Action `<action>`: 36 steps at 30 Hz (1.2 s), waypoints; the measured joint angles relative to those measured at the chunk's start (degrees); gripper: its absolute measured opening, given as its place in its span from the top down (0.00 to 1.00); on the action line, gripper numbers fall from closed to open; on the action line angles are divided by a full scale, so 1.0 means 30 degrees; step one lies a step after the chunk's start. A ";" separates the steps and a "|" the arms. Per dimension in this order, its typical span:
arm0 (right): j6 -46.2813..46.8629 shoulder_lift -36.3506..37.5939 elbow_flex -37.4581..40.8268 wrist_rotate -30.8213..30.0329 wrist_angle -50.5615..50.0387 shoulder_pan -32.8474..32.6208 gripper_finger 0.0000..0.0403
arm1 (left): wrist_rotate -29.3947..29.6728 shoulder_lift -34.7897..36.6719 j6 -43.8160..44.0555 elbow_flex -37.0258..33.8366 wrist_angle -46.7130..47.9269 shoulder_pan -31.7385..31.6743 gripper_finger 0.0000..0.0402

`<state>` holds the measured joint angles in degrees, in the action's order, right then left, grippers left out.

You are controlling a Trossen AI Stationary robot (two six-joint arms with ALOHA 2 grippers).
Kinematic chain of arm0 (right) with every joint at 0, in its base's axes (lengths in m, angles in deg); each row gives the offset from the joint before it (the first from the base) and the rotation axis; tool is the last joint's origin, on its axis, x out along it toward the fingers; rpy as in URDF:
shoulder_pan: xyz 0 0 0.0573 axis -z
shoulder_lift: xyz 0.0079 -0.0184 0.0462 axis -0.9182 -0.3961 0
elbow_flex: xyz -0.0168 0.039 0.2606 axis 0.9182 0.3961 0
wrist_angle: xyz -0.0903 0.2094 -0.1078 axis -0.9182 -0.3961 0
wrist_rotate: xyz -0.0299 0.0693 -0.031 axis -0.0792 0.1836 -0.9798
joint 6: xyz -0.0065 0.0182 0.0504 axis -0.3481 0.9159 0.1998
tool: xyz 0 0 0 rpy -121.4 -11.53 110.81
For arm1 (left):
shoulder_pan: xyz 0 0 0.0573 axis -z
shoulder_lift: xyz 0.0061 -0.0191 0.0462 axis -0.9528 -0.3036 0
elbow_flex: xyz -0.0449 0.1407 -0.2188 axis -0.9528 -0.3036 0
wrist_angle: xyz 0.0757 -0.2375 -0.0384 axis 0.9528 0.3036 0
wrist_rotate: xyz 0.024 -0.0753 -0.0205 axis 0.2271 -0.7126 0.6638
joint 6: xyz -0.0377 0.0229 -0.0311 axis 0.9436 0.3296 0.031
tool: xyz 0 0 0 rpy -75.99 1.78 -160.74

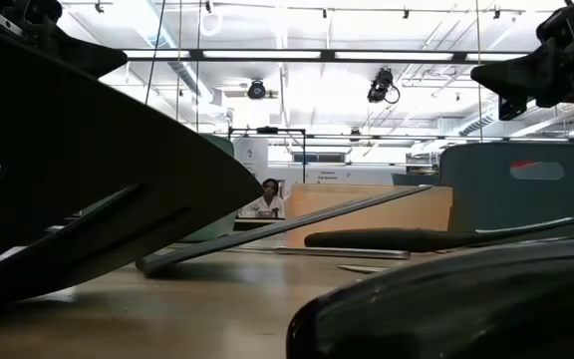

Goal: Pick & Place Kitchen Items
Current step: Put the gray spatula into the green bin

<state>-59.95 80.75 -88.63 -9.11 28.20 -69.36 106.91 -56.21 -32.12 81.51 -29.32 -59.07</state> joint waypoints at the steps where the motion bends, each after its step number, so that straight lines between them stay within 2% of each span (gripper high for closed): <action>1: -0.0045 0.0000 0.0000 0.0000 0.0000 0.0000 0.96 | -0.0007 0.0001 0.0000 0.0000 0.0000 0.0001 0.96; 16: 0.0990 0.0000 -0.0022 0.0024 0.1011 -0.0007 0.96 | 0.0134 -0.0007 0.1765 0.0015 -0.1039 -0.0006 0.96; 24: 0.0848 -0.0047 -0.0022 0.0955 0.1107 -0.0007 0.96 | -0.1689 -0.0007 0.2282 0.0022 -0.1376 0.0001 0.96; 32: 0.0749 -0.0134 -0.0022 -0.0578 0.0487 -0.0007 0.97 | 0.0396 -0.0189 0.2295 0.0015 -0.0661 -0.0007 0.98; 36: 0.0733 -0.0138 -0.0022 0.0153 0.0182 -0.0007 0.99 | 0.0511 -0.0924 0.1778 0.0015 -0.0709 0.0027 0.99</action>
<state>-57.75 80.34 -88.70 -8.65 28.74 -69.39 108.44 -58.98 -26.79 81.56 -31.44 -58.99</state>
